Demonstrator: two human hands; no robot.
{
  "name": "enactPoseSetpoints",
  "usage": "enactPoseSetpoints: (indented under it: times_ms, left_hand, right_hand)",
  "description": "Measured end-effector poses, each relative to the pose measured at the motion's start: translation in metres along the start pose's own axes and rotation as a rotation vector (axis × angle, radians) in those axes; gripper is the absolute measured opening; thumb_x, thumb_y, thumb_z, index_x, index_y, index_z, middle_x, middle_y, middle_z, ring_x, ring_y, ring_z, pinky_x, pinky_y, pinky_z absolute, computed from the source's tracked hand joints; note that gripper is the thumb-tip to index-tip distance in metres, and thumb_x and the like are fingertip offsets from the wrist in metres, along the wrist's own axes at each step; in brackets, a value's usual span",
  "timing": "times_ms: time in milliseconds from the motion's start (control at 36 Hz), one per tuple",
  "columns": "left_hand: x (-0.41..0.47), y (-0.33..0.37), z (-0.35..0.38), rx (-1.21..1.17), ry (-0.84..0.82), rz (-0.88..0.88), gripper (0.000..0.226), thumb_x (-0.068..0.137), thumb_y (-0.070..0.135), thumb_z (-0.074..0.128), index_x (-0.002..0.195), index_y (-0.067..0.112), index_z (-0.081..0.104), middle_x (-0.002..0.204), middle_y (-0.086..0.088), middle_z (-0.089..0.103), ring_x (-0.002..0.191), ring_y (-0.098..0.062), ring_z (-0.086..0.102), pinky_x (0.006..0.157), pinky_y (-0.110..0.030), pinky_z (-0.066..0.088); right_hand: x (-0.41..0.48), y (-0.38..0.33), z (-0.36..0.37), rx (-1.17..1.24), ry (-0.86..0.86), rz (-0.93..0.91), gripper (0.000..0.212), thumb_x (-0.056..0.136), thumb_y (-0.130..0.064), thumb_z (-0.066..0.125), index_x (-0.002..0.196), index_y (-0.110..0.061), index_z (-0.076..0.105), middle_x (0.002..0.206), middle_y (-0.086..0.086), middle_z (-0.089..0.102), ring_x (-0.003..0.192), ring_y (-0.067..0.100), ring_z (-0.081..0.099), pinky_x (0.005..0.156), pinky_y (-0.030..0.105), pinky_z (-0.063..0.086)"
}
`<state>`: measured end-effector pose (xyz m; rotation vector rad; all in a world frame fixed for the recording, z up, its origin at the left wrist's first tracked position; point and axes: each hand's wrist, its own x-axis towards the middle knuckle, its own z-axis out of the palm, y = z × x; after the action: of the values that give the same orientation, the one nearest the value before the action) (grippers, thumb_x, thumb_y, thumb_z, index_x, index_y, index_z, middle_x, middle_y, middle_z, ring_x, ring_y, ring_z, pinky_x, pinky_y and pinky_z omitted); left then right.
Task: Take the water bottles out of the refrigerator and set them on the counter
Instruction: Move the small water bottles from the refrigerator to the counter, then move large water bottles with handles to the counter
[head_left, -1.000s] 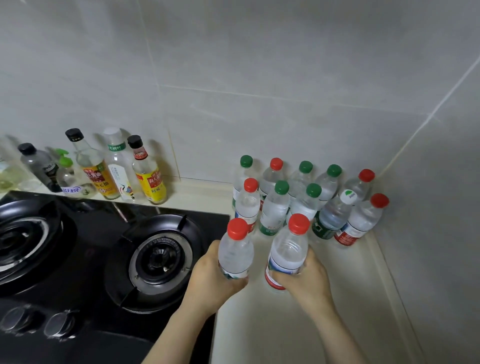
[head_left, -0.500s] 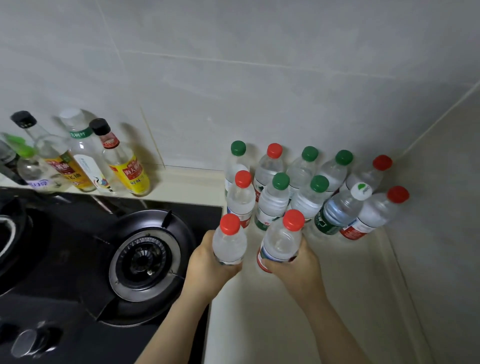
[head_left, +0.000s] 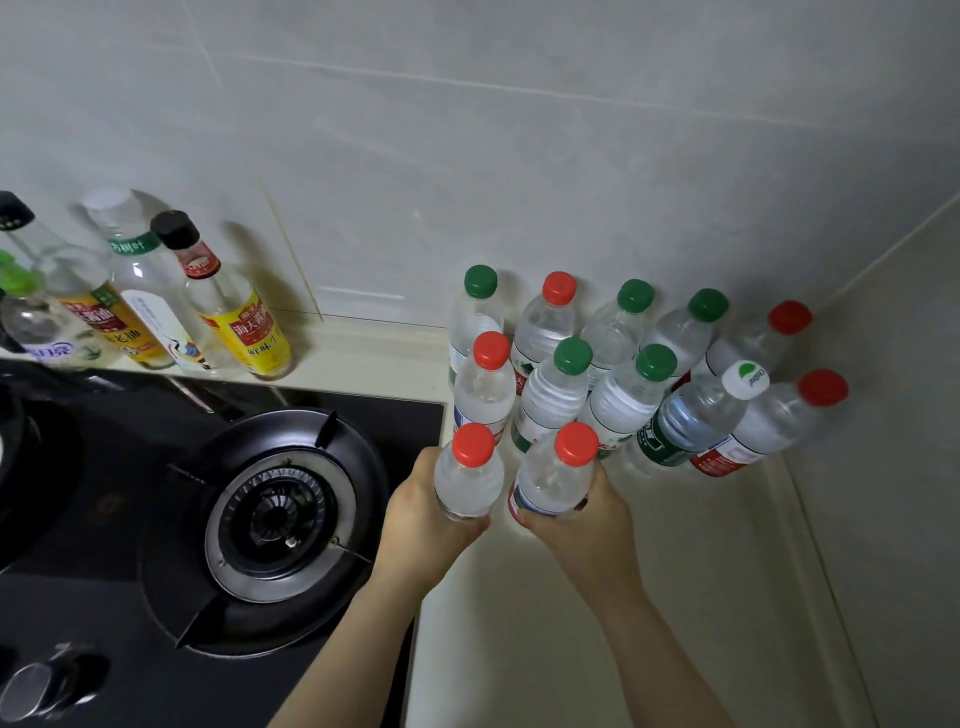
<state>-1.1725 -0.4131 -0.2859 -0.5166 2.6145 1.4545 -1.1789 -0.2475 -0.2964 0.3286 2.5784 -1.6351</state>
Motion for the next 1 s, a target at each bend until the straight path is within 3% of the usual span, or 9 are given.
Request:
enactPoseSetpoints:
  times_ms: [111, 444, 583, 667, 722, 778, 861, 917, 1000]
  left_hand:
    - [0.001, -0.001, 0.001, -0.046, -0.006, 0.008, 0.047, 0.069, 0.02, 0.081, 0.107, 0.018, 0.053, 0.09, 0.003, 0.066, 0.083, -0.018, 0.065, 0.074, -0.038, 0.057]
    - [0.0, -0.006, 0.0, -0.058, -0.056, 0.022, 0.055, 0.068, 0.022, 0.083, 0.111, 0.022, 0.049, 0.096, 0.01, 0.063, 0.089, -0.014, 0.063, 0.076, -0.033, 0.055]
    - [-0.004, -0.003, -0.005, -0.115, -0.064, -0.008, 0.06, 0.067, 0.024, 0.084, 0.116, 0.024, 0.05, 0.103, 0.012, 0.061, 0.09, -0.003, 0.06, 0.074, -0.022, 0.051]
    - [-0.011, 0.0, -0.013, -0.151, -0.064, -0.008, 0.058, 0.067, 0.029, 0.084, 0.114, 0.026, 0.051, 0.101, 0.016, 0.062, 0.09, 0.005, 0.059, 0.073, -0.012, 0.047]
    - [-0.017, 0.001, -0.02, -0.154, -0.071, 0.008, 0.059, 0.066, 0.033, 0.086, 0.113, 0.029, 0.05, 0.102, 0.019, 0.062, 0.09, 0.011, 0.057, 0.068, -0.004, 0.042]
    - [-0.024, 0.003, -0.027, -0.149, -0.08, 0.019, 0.06, 0.066, 0.034, 0.086, 0.113, 0.032, 0.049, 0.102, 0.023, 0.059, 0.089, 0.015, 0.054, 0.065, 0.0, 0.041]
    - [-0.036, 0.007, -0.038, -0.151, -0.076, 0.037, 0.049, 0.071, 0.029, 0.084, 0.103, 0.037, 0.048, 0.096, 0.027, 0.056, 0.087, 0.015, 0.051, 0.066, -0.002, 0.039]
    - [-0.046, 0.011, -0.043, -0.167, -0.063, 0.057, 0.046, 0.074, 0.022, 0.081, 0.092, 0.043, 0.044, 0.092, 0.03, 0.052, 0.087, 0.014, 0.049, 0.07, -0.005, 0.038]
    - [-0.061, 0.016, -0.051, -0.187, -0.054, 0.071, 0.039, 0.077, 0.022, 0.078, 0.098, 0.038, 0.048, 0.093, 0.03, 0.053, 0.09, 0.006, 0.054, 0.075, -0.012, 0.039]
  right_hand:
    - [-0.002, -0.001, 0.001, 0.007, 0.002, -0.011, 0.057, 0.065, -0.023, 0.088, 0.109, -0.039, 0.056, 0.099, -0.031, 0.066, 0.093, -0.005, 0.063, 0.076, 0.011, 0.048]
    - [-0.007, -0.003, 0.002, -0.006, -0.013, 0.013, 0.058, 0.067, -0.022, 0.086, 0.113, -0.038, 0.054, 0.104, -0.024, 0.066, 0.098, 0.0, 0.063, 0.083, 0.022, 0.051]
    - [-0.014, -0.007, -0.001, 0.031, -0.07, 0.071, 0.067, 0.067, -0.016, 0.086, 0.112, -0.047, 0.047, 0.113, -0.022, 0.061, 0.105, 0.0, 0.059, 0.082, 0.014, 0.045]
    - [-0.021, -0.011, -0.006, 0.015, -0.079, 0.115, 0.066, 0.069, -0.017, 0.084, 0.116, -0.041, 0.044, 0.115, -0.019, 0.059, 0.106, 0.003, 0.057, 0.087, 0.021, 0.045]
    - [-0.028, -0.013, -0.009, -0.01, -0.059, 0.151, 0.059, 0.073, -0.016, 0.081, 0.117, -0.033, 0.045, 0.114, -0.012, 0.057, 0.108, 0.01, 0.053, 0.09, 0.028, 0.044]
    - [-0.036, -0.016, -0.012, -0.035, -0.03, 0.175, 0.041, 0.077, -0.014, 0.077, 0.1, -0.031, 0.047, 0.103, -0.009, 0.057, 0.104, 0.015, 0.054, 0.087, 0.028, 0.044]
    - [-0.048, -0.022, -0.018, -0.024, -0.016, 0.194, 0.026, 0.079, -0.01, 0.073, 0.083, -0.029, 0.056, 0.088, -0.009, 0.063, 0.089, 0.016, 0.061, 0.074, 0.024, 0.044]
    - [-0.055, -0.027, -0.022, -0.033, -0.027, 0.172, 0.016, 0.08, -0.009, 0.07, 0.082, -0.024, 0.065, 0.083, -0.008, 0.067, 0.081, 0.012, 0.064, 0.068, 0.018, 0.044]
    - [-0.066, -0.038, -0.026, -0.026, -0.037, 0.124, 0.012, 0.081, -0.009, 0.069, 0.087, -0.021, 0.069, 0.083, -0.009, 0.07, 0.079, 0.008, 0.064, 0.067, 0.013, 0.043]
